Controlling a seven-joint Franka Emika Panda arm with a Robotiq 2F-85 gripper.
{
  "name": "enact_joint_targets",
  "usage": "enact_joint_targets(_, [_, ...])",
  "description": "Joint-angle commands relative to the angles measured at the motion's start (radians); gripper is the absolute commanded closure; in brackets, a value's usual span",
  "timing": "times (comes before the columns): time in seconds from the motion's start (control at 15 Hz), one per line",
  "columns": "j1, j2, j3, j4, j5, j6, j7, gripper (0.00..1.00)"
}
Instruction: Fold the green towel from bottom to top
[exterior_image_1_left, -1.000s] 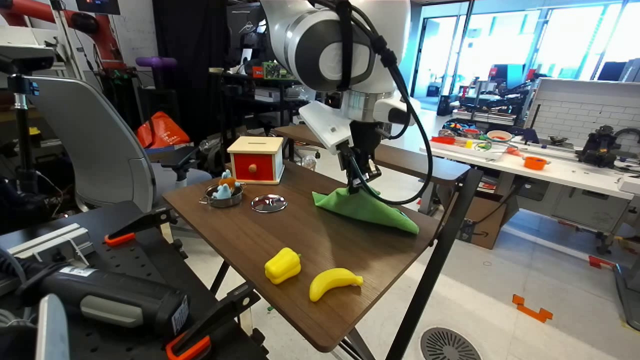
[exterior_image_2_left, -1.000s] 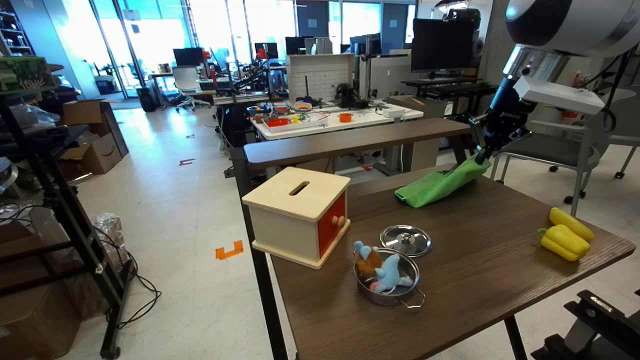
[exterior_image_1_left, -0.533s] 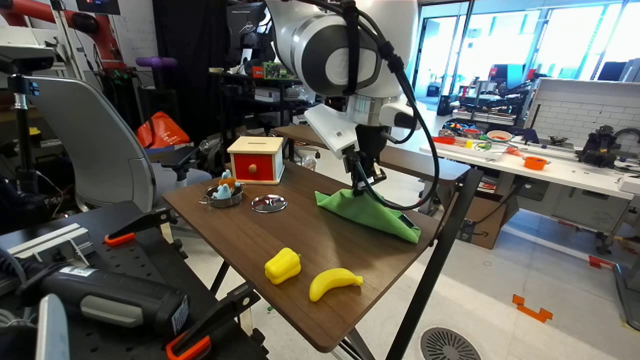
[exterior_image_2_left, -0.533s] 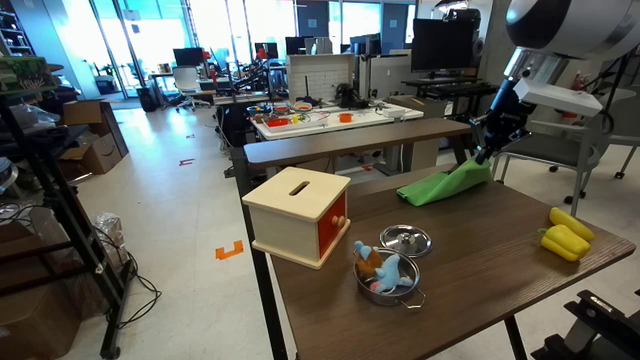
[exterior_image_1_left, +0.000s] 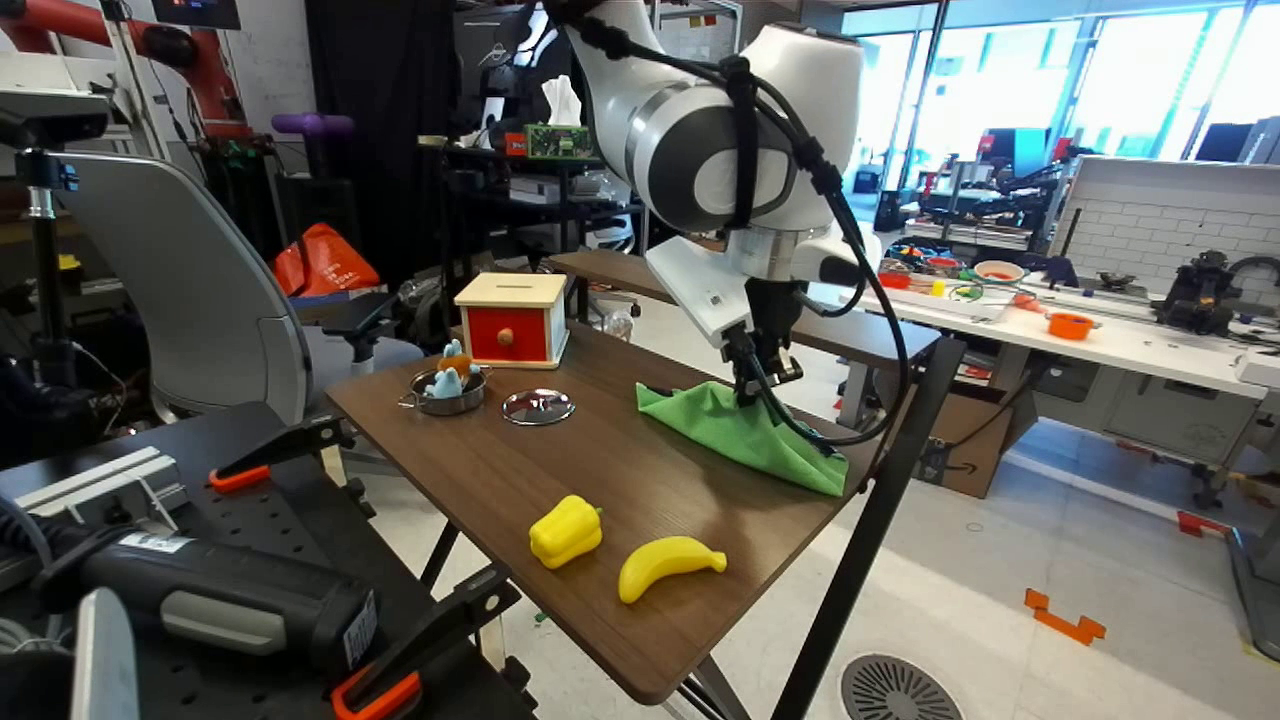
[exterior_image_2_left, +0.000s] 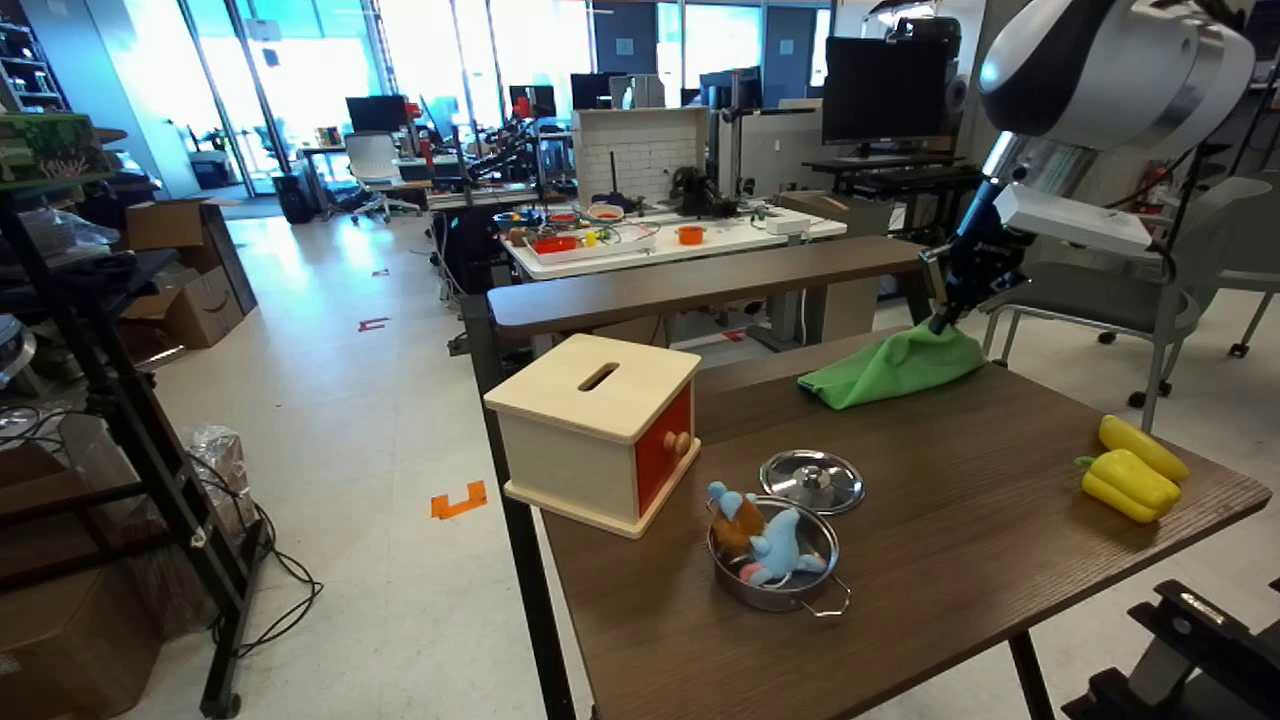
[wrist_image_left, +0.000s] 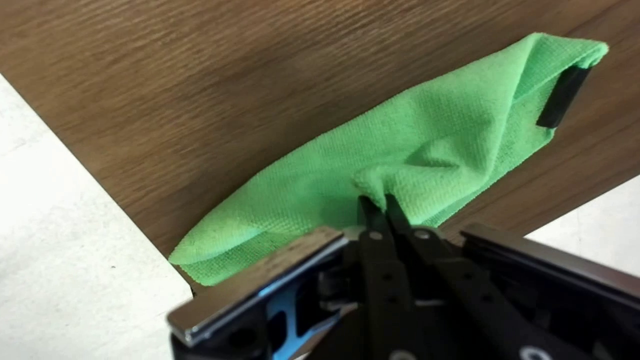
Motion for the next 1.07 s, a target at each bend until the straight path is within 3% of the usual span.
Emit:
enact_joint_targets(0.0, [0.004, 0.095, -0.005, 0.130, -0.013, -0.012, 0.016, 0.99])
enact_joint_targets(0.73, [0.026, 0.274, -0.046, 0.316, -0.045, -0.039, 0.042, 0.99])
enact_joint_targets(0.8, [0.026, 0.275, -0.046, 0.323, -0.046, -0.043, 0.042, 0.72])
enact_joint_targets(1.0, [0.025, 0.268, -0.046, 0.326, -0.045, -0.076, 0.039, 0.58])
